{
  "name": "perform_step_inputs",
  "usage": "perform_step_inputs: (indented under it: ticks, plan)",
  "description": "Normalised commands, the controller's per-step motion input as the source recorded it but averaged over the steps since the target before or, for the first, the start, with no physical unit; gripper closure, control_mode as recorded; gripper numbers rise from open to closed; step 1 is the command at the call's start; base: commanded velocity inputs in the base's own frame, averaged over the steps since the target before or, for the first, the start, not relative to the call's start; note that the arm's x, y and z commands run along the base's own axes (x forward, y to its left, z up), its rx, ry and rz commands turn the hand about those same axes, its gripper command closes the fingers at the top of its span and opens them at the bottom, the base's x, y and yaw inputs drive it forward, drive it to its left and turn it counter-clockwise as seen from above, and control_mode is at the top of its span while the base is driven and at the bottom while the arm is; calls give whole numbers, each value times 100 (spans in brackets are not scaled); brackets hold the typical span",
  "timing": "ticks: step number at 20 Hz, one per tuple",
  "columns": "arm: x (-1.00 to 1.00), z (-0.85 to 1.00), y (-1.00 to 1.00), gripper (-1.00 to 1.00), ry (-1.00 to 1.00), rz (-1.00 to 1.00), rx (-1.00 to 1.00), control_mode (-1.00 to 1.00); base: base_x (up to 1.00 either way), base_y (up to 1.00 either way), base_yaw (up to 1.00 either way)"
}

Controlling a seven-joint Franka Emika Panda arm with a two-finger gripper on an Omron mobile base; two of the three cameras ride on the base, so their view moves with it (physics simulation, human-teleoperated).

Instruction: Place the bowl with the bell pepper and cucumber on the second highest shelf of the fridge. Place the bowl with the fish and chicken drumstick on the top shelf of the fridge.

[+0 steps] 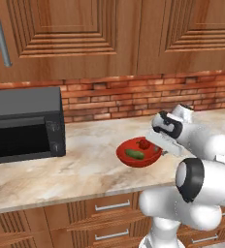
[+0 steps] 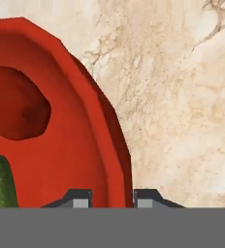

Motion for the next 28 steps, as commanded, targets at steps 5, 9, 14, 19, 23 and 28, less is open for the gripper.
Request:
perform_step_inputs:
  ticks: [5,9,14,19,23,28]
  plan:
    - [-72,100,10,100,-18,-2,2,-100,0,0,0]
    - [-71,100,13,100,-17,-3,6,-100,0,0,0]
    - [-80,92,3,100,-10,-7,19,-100,0,0,0]
    - [-11,6,0,100,-1,0,1,100,-37,14,19]
    - [0,0,0,100,0,0,0,100,-42,16,94]
    - [0,0,0,100,0,0,0,100,-9,10,100]
